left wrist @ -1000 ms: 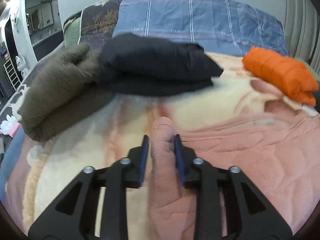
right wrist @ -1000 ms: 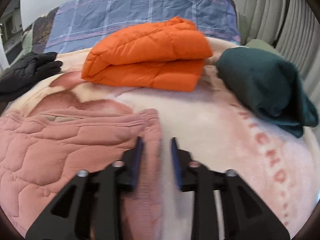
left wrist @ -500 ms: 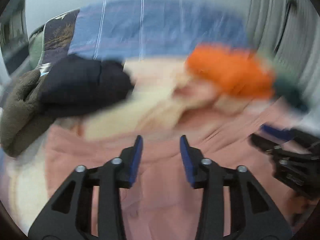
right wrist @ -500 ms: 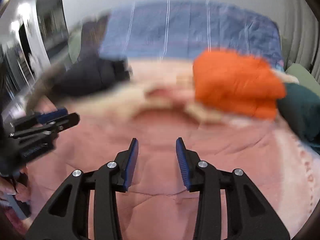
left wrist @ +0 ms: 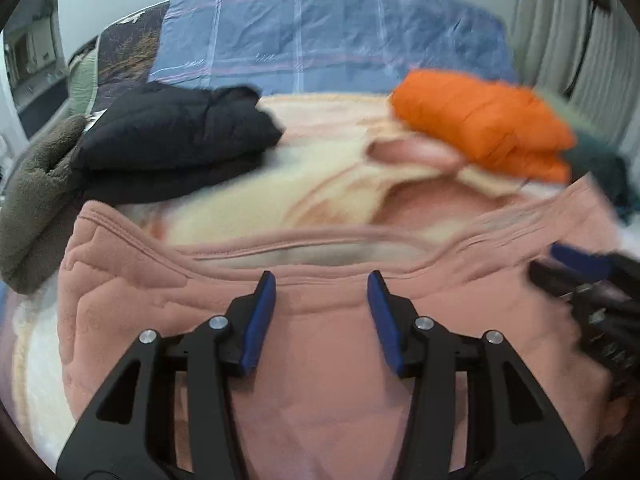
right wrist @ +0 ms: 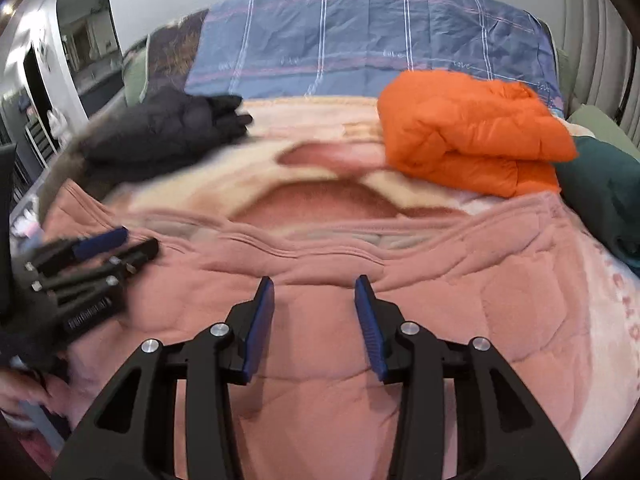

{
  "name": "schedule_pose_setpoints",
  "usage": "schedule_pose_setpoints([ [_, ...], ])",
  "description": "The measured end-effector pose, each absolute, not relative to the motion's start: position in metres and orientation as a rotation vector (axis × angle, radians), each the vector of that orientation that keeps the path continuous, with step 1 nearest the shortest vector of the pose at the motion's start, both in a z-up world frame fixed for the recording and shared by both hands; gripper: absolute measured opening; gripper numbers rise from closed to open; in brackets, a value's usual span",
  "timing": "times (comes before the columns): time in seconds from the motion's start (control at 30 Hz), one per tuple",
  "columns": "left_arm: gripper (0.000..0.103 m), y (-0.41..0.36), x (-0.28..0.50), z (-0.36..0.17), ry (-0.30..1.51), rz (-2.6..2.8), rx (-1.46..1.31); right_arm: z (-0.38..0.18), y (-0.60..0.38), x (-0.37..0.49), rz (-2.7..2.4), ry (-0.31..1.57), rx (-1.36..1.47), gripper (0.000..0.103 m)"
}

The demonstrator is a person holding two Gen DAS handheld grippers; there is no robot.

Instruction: Fold large clothes

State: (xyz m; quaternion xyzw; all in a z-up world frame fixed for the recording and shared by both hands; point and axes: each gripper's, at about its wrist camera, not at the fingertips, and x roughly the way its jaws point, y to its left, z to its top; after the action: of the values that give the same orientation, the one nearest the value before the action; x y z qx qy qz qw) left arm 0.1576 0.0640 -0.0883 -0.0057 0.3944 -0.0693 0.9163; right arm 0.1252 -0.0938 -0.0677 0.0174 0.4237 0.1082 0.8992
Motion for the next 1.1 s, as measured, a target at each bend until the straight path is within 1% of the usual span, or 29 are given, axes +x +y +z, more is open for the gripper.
schedule_pose_setpoints([
  [0.03, 0.051, 0.06, 0.155, -0.081, 0.791, -0.177, -0.027, -0.066, -0.092, 0.124, 0.248, 0.883, 0.05, 0.042],
  [0.1, 0.057, 0.049, 0.156, -0.084, 0.801, -0.15, 0.037, -0.073, -0.083, 0.13, 0.278, 0.917, 0.058, 0.042],
  [0.17, 0.06, 0.042, 0.166, -0.107, 0.866, -0.114, 0.1, -0.105, -0.075, 0.147, 0.26, 0.98, 0.009, 0.043],
  [0.2, 0.06, 0.045, 0.172, -0.122, 0.9, -0.109, 0.082, -0.116, -0.075, 0.152, 0.261, 0.991, 0.02, 0.043],
  [0.23, 0.06, 0.049, 0.174, -0.126, 0.894, -0.116, 0.056, -0.116, -0.075, 0.153, 0.252, 0.984, 0.024, 0.043],
  [0.33, 0.06, 0.051, 0.172, -0.123, 0.885, -0.128, 0.047, -0.107, -0.07, 0.143, 0.25, 0.943, -0.028, 0.043],
  [0.4, 0.06, 0.051, 0.168, -0.122, 0.874, -0.132, 0.05, -0.095, -0.083, 0.133, 0.285, 0.92, 0.031, 0.042],
  [0.5, 0.059, 0.054, 0.166, -0.121, 0.866, -0.139, 0.037, -0.059, -0.117, 0.084, 0.28, 0.814, 0.134, 0.044],
  [0.57, 0.059, 0.053, 0.168, -0.122, 0.87, -0.14, 0.042, -0.042, -0.135, 0.046, 0.274, 0.726, 0.11, 0.046],
  [0.6, 0.06, 0.053, 0.167, -0.121, 0.874, -0.141, 0.047, -0.044, -0.143, 0.033, 0.207, 0.717, 0.064, 0.047],
  [0.63, 0.06, 0.052, 0.167, -0.12, 0.875, -0.137, 0.052, -0.062, -0.152, 0.031, 0.099, 0.778, 0.017, 0.048],
  [0.7, 0.06, 0.05, 0.167, -0.119, 0.877, -0.138, 0.052, -0.1, -0.165, 0.036, 0.115, 0.849, 0.043, 0.049],
  [0.73, 0.06, 0.051, 0.166, -0.117, 0.876, -0.138, 0.047, -0.105, -0.17, 0.03, 0.144, 0.804, 0.062, 0.049],
  [0.77, 0.06, 0.053, 0.162, -0.112, 0.865, -0.138, 0.042, -0.095, -0.171, 0.022, 0.146, 0.782, 0.069, 0.048],
  [0.87, 0.058, 0.075, 0.129, -0.08, 0.752, -0.142, -0.057, -0.059, -0.169, -0.008, 0.108, 0.74, 0.068, 0.048],
  [0.93, 0.052, 0.101, 0.096, -0.057, 0.692, -0.199, -0.133, -0.046, -0.17, -0.027, 0.115, 0.708, 0.017, 0.048],
  [0.97, 0.047, 0.11, 0.084, -0.052, 0.682, -0.206, -0.142, -0.046, -0.172, -0.036, 0.092, 0.717, -0.016, 0.048],
  [1.0, 0.043, 0.124, 0.067, -0.047, 0.676, -0.206, -0.146, -0.05, -0.18, -0.04, 0.08, 0.743, -0.017, 0.048],
  [1.07, 0.04, 0.14, 0.045, -0.049, 0.678, -0.217, -0.155, -0.075, -0.197, -0.035, 0.064, 0.861, 0.02, 0.048],
  [1.1, 0.04, 0.15, 0.035, -0.059, 0.705, -0.226, -0.155, -0.093, -0.202, -0.032, 0.07, 0.913, 0.053, 0.048],
])
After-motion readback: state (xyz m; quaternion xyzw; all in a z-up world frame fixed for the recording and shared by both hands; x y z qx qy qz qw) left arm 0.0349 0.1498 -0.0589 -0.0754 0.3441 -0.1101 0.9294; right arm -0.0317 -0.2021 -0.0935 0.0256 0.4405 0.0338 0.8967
